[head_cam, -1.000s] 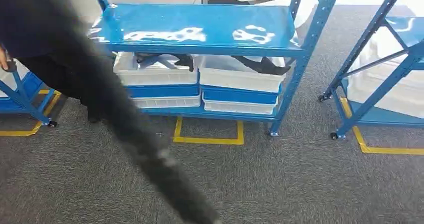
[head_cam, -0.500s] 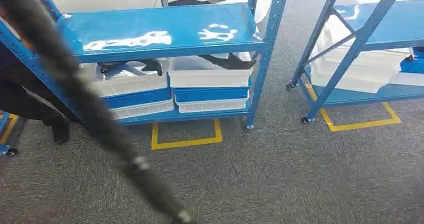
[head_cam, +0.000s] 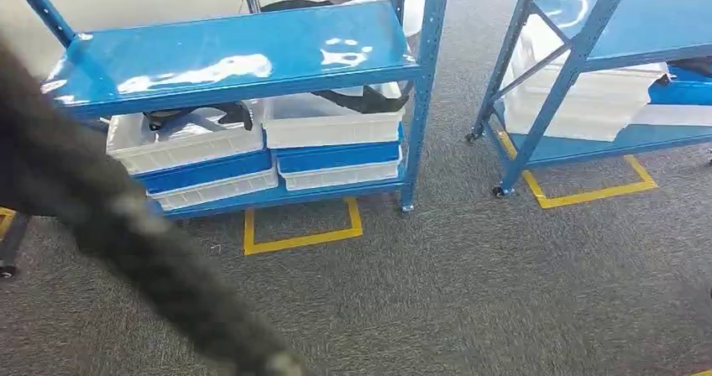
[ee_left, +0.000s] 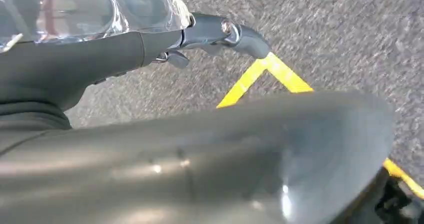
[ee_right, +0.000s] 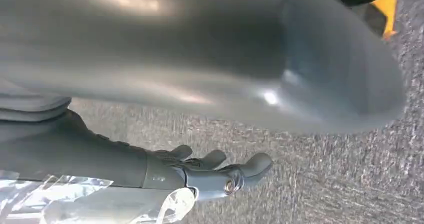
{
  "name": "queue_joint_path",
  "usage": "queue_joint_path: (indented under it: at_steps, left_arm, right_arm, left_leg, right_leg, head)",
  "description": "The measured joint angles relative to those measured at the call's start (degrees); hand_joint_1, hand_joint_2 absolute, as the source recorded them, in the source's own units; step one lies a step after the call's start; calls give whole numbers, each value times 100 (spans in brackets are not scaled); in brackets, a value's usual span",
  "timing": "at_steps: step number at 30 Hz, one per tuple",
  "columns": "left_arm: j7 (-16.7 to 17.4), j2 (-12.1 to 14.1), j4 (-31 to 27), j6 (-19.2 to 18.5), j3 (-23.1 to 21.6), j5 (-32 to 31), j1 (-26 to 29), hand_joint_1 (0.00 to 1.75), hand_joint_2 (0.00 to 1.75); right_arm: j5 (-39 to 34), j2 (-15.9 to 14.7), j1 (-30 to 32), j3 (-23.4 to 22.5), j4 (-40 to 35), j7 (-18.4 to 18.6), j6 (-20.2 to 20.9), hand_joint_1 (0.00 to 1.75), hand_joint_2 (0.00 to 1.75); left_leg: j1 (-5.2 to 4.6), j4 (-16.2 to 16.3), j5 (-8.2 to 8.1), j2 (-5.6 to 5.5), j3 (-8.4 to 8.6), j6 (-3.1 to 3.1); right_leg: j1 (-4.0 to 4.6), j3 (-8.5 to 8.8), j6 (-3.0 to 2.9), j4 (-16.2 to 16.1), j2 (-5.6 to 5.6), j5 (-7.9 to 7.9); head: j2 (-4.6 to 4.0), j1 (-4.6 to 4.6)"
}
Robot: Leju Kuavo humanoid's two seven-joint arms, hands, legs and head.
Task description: Take the parts from the cabinet and place them on the table.
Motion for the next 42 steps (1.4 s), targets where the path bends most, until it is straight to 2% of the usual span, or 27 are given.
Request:
queue_joint_path:
  at_steps: [4,6,9,14,20,26,27,28,29,30,31,33,34,35,36,37,38,39,40,41,42]
  left_arm:
    - [-26,0,0,37,-2,54,-3,0,0]
    - [-98,6,0,61,0,135,18,0,0]
    - [-177,13,0,63,9,252,54,0,0]
    - [-192,55,0,-18,74,459,84,0,0]
    - [-177,114,2,-42,96,249,87,0,0]
    - [-114,122,2,2,98,62,82,0,0]
    - [-74,122,2,0,98,24,75,0,0]
    - [-44,122,2,0,98,-5,71,0,0]
    - [-26,122,2,-4,98,-57,54,0,0]
    - [16,109,0,-11,96,-88,41,0,0]
    - [56,92,2,-19,92,-133,10,0,0]
    - [81,81,2,-28,70,-175,-37,0,0]
    - [116,70,2,-35,61,-186,-43,0,0]
    - [118,68,2,-35,55,-192,-43,0,0]
    - [120,59,2,-33,40,-212,-43,0,0]
    - [120,52,0,-31,20,-221,-45,0,0]
    - [120,39,2,-20,13,-223,-51,0,0]
    - [114,37,2,-7,11,-221,-65,0,0]
    - [111,59,2,11,11,-208,-76,0,0]
    - [111,61,2,20,9,-172,-101,0,0]
    - [94,48,0,37,7,-113,-105,0,0]
  right_arm:
    - [28,-2,-4,2,0,43,0,0,0]
    - [79,-2,-2,18,0,135,0,0,0]
    - [147,-2,-3,74,0,210,0,0,0]
    - [251,9,-4,162,0,197,-20,0,0]
    - [247,50,-4,245,0,70,-24,0,0]
    - [195,76,-4,297,0,186,61,0,0]
    - [175,79,-3,297,0,192,68,0,0]
    - [153,87,-9,297,0,192,77,0,0]
    - [127,79,-24,297,0,192,77,0,0]
    - [125,68,-22,297,0,188,79,0,0]
    - [123,55,-24,299,0,170,83,0,0]
    - [120,50,-32,304,0,164,98,0,0]
    - [118,39,-28,306,0,166,101,0,0]
    - [118,35,-23,308,0,168,109,0,0]
    - [118,26,-17,317,0,201,131,0,0]
    - [118,13,-13,326,0,223,144,0,0]
    - [120,4,-13,337,0,262,177,0,0]
    - [127,4,-12,345,0,313,192,0,0]
    - [129,22,-16,363,0,347,223,0,0]
    - [138,26,-25,385,0,385,236,0,0]
    - [153,15,-20,393,0,398,236,0,0]
  left_leg:
    - [24,-45,29,2,16,-48]
    - [36,-67,48,2,20,-131]
    - [64,-91,48,1,23,-360]
    - [61,-91,46,1,18,-375]
    - [38,-89,45,1,17,-376]
    - [34,-87,46,1,19,-375]
    - [25,-59,27,2,9,-367]
    - [12,-88,44,-3,16,-284]
    - [6,-244,104,0,77,-204]
    - [110,-482,247,-1,219,-191]
    - [102,-608,292,-12,297,-199]
    - [143,-633,318,-21,295,-197]
    - [157,-631,312,-35,297,-205]
    - [180,-618,303,-60,288,-233]
    - [217,-587,288,-96,277,-282]
    - [273,-534,259,-143,263,-352]
    - [334,-449,214,-194,241,-421]
    - [374,-303,139,-240,180,-523]
    - [342,-161,66,-277,92,-619]
    - [356,-51,1,-304,27,-673]
    - [350,-89,32,-321,28,-673]
  right_leg:
    - [38,-8,-52,4,0,-3]
    - [54,-13,-84,8,0,-9]
    - [69,-20,-93,10,0,-11]
    - [67,-17,-97,9,-1,-9]
    - [44,-17,-95,6,-1,-3]
    - [39,-18,-95,5,0,-1]
    - [-8,-10,-75,-37,-2,25]
    - [-20,7,-16,-80,-15,59]
    - [3,72,12,-177,-30,96]
    - [27,99,0,-181,-28,82]
    - [36,53,22,-67,-6,-16]
    - [-5,-361,82,791,4,-504]
    - [-41,-568,123,1222,4,-682]
    - [-68,-703,168,1483,3,-741]
    - [-101,-696,220,1456,3,-653]
    - [-146,-524,279,1119,3,-420]
    - [-194,-267,347,646,10,-173]
    - [-275,4,448,150,114,16]
    - [-274,13,518,115,309,-109]
    - [-285,-39,307,145,261,-107]
    - [-261,-69,218,210,212,-121]
  head:
    - [0,0]
    - [0,0]
    - [0,0]
    - [0,0]
    - [0,0]
    - [0,0]
    - [0,0]
    - [0,0]
    - [0,-18]
    - [0,-17]
    - [0,-11]
    - [2,2]
    - [0,4]
    - [0,2]
    - [0,2]
    - [0,4]
    - [0,4]
    - [0,4]
    - [2,26]
    - [0,48]
    - [0,0]
